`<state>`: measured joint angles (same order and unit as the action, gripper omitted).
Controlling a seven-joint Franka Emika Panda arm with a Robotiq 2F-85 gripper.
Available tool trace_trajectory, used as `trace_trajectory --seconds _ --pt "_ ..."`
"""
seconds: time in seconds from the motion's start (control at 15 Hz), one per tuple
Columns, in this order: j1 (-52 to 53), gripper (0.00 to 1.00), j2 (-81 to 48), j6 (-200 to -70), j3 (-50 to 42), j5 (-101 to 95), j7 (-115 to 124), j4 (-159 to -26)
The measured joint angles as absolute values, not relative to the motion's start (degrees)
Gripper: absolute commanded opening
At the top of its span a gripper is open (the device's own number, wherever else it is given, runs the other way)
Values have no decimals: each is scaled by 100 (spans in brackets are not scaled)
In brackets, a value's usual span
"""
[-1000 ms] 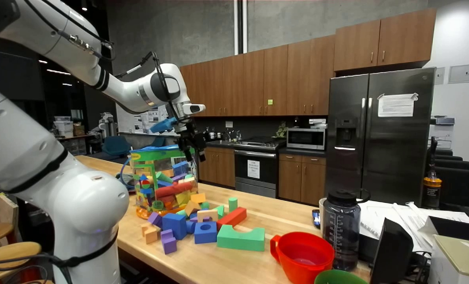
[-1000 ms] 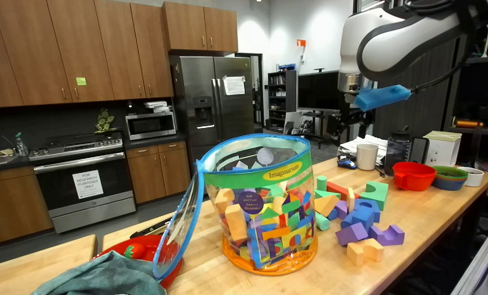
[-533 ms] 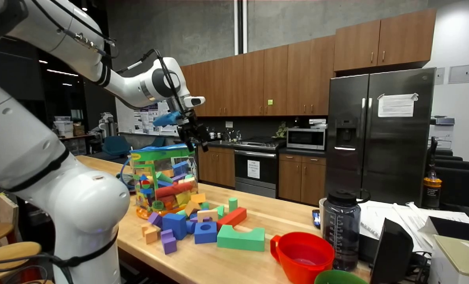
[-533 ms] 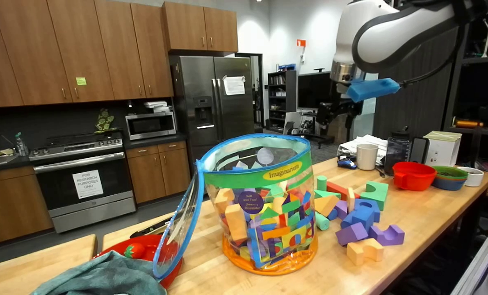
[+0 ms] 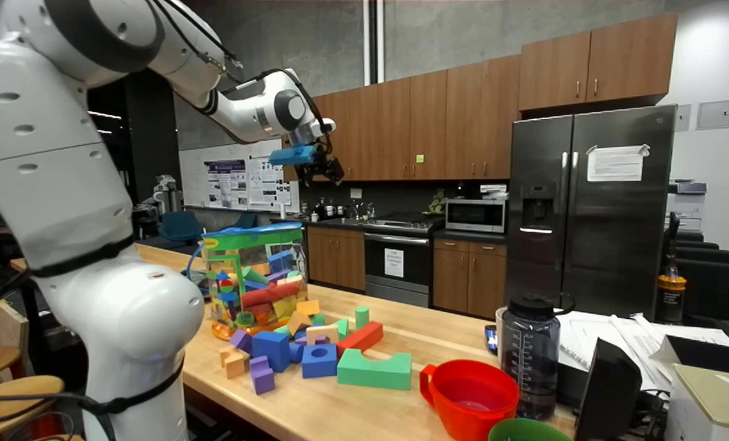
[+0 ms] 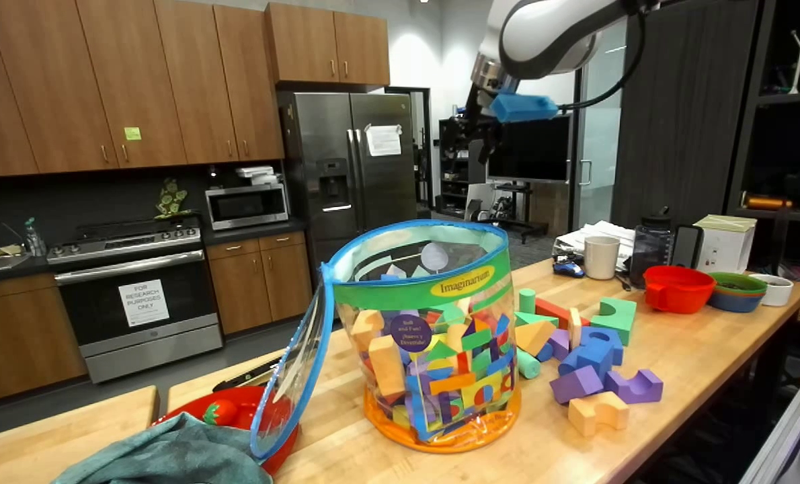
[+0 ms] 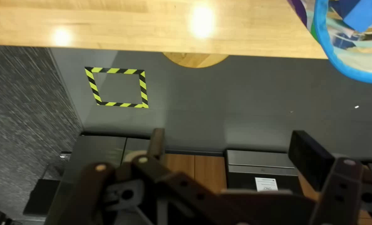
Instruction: Pick up one blue rectangular block and put it on the table, pick up one green cylindrical block and put it on the table
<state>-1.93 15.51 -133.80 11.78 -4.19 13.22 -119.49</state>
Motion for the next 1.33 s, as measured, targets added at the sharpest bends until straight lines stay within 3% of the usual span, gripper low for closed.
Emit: trace_trajectory --seconds 0.33,0.73,1.33 --pt "294 100 227 -13510 1187 -420 1262 -10637" --pt "415 100 15 -13384 1118 -413 1260 -10358" --pt "693 100 86 -11505 1100 488 1294 -9655"
